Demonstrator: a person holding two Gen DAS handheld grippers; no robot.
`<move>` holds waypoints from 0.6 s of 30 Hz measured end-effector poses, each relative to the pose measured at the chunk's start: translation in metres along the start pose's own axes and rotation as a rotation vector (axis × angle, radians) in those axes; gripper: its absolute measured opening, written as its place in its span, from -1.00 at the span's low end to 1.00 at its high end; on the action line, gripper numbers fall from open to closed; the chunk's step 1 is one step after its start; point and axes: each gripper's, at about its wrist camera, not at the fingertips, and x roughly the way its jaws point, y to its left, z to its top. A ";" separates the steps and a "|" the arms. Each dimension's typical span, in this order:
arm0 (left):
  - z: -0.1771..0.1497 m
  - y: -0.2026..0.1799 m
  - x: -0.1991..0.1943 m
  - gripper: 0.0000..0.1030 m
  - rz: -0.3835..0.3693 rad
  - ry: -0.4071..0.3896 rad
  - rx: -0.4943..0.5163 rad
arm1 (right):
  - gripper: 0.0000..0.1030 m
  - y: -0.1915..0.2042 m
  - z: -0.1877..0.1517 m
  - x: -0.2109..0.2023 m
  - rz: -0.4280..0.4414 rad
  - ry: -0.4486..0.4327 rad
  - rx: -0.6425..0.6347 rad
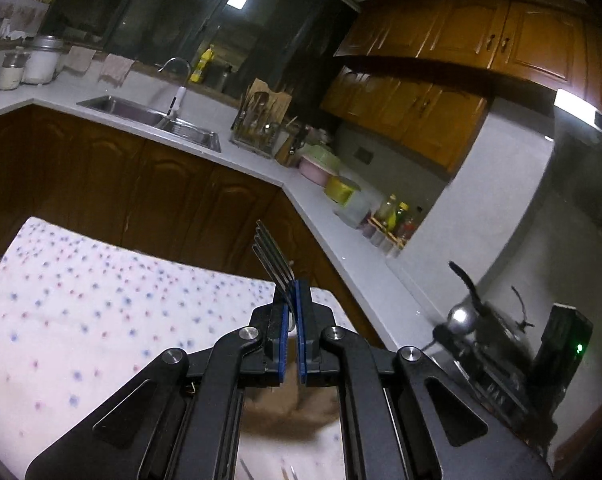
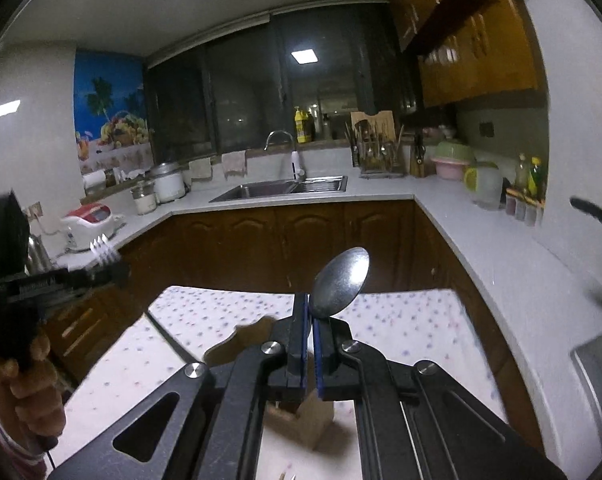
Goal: Organize utensils
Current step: 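Carry the fork with the left tool and spoon with the right tool into the wooden holder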
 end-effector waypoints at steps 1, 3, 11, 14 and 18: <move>-0.002 0.003 0.008 -0.95 0.006 0.005 0.001 | -0.96 0.001 -0.001 0.011 -0.004 0.012 -0.011; -0.009 0.011 0.027 -0.95 0.019 0.030 0.000 | -0.96 0.000 -0.009 0.030 -0.004 0.043 -0.011; -0.050 0.037 0.079 -0.92 0.054 0.155 -0.027 | -0.96 -0.016 -0.054 0.081 -0.012 0.159 0.027; -0.059 0.033 0.088 -0.92 0.073 0.182 0.000 | -0.96 -0.020 -0.067 0.089 -0.006 0.189 0.044; -0.066 0.032 0.092 -0.91 0.090 0.196 0.015 | -0.95 -0.019 -0.068 0.093 -0.003 0.200 0.037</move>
